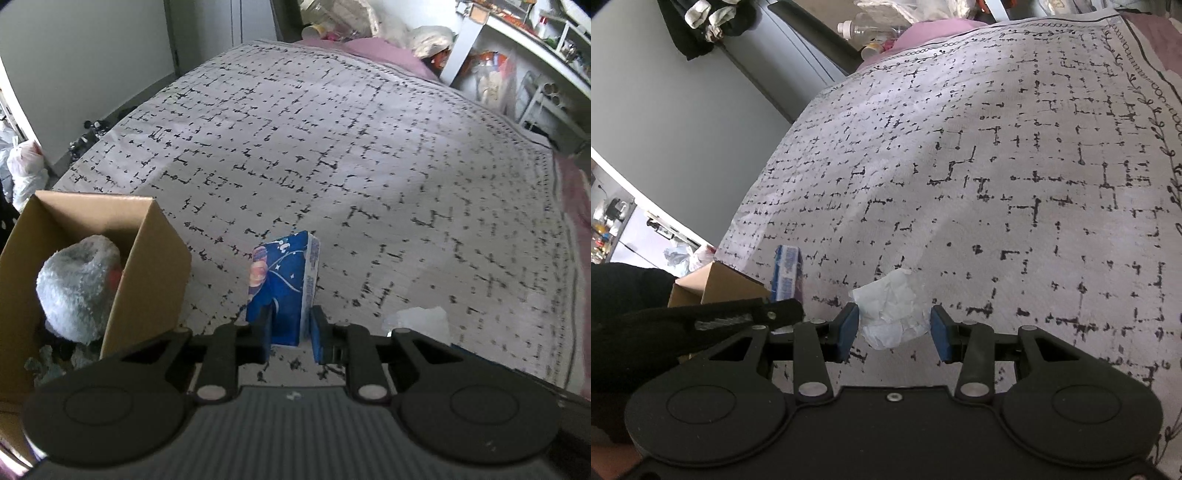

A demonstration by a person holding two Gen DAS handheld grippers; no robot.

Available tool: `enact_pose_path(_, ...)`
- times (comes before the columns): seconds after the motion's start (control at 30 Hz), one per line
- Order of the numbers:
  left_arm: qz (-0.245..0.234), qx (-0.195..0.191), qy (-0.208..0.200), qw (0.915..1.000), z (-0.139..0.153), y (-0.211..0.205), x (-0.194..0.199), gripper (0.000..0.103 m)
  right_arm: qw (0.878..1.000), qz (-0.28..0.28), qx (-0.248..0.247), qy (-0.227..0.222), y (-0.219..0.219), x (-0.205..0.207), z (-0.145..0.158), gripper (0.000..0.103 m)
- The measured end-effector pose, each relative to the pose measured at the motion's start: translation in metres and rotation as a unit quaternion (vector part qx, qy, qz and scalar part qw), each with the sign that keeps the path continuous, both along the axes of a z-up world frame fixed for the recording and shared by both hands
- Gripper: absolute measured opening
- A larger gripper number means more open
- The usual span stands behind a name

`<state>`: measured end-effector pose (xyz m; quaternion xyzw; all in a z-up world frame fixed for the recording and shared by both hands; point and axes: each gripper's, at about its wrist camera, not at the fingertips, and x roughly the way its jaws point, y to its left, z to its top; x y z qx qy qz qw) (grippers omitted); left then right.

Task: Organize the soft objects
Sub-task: 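Grasp the blue tissue pack with the left tool while the right tool holds the white tissue, then carry the tissue pack and white tissue over the box and open both tools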

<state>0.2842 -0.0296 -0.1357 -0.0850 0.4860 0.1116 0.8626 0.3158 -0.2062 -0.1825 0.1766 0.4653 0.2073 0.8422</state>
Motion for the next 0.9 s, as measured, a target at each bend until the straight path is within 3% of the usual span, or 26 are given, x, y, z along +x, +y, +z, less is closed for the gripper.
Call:
enact_pose_path(0.53,-0.023,-0.065,-0.039,0.9969,0.041,0.013,-0.041,0.02,0.998,-0.033,-0.032,-0.039,-0.011,-0.03,0.042,0.042)
enact_pose_path(0.9,-0.021,-0.107,-0.07,0.9915,0.063,0.044,-0.074,0.02,0.996,-0.022,-0.038,-0.075,0.015,-0.05,0.077,0.042)
